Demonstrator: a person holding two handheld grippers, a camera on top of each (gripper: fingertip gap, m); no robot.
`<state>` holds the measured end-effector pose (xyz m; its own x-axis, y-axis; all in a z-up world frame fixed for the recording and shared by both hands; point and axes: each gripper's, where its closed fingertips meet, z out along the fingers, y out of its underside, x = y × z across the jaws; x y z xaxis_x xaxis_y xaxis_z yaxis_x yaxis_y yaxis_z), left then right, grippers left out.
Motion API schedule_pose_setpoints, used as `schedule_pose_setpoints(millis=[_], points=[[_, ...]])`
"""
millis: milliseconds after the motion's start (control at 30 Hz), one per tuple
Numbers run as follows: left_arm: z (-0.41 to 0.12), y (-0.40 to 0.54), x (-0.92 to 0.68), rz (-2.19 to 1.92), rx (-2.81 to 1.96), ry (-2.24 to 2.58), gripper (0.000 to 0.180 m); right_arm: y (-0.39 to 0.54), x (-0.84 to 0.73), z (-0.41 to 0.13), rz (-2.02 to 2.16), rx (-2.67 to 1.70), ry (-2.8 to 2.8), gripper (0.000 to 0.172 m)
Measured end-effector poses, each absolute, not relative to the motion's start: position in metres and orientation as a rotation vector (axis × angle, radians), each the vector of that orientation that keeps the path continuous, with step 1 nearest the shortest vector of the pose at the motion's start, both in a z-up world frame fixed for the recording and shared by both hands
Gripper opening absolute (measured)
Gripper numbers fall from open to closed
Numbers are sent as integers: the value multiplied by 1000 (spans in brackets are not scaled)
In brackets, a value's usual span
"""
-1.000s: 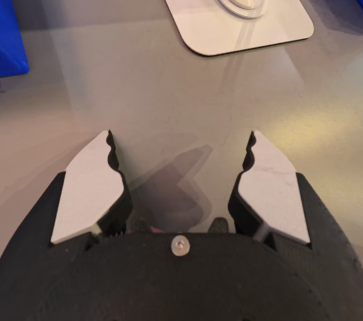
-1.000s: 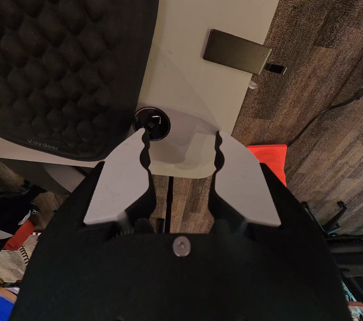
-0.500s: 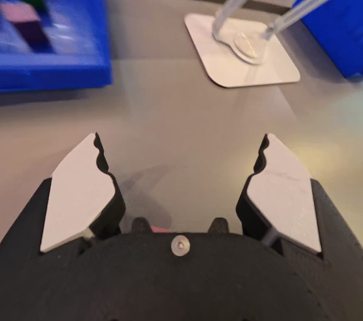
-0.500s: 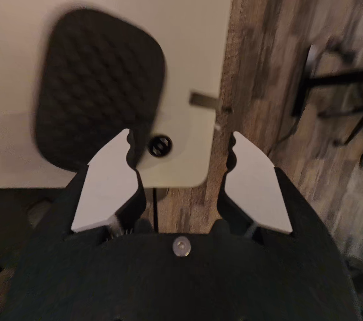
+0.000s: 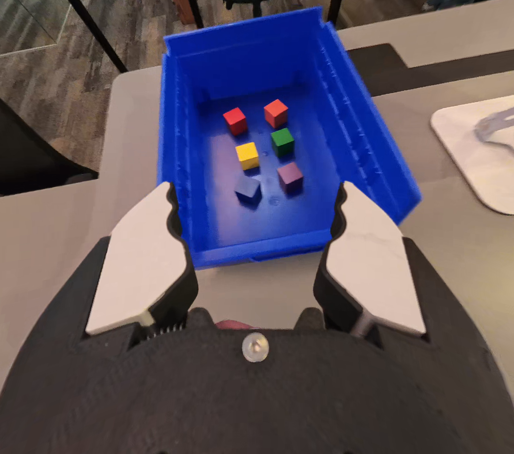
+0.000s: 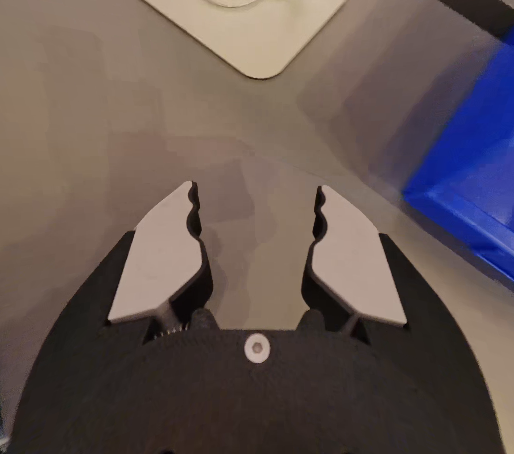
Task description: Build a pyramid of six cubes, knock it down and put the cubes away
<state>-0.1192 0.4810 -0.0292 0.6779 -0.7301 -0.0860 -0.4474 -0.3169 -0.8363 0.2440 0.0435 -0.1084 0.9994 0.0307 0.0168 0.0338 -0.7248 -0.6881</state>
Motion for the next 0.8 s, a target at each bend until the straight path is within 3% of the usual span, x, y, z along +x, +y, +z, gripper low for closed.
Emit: schedule_pose_setpoints(millis=[367,700,800], points=[[-85,523,-109,-188,-2093,1434,80,58,178,-163,182,-2471,-215,79],[-142,530,-97,17,-2244,1703,71,57,177,-164,171,-2447,-208,77],[-150,532,-97,33,-2307,1719,56,56,176,-164,173,-2441,-206,77]])
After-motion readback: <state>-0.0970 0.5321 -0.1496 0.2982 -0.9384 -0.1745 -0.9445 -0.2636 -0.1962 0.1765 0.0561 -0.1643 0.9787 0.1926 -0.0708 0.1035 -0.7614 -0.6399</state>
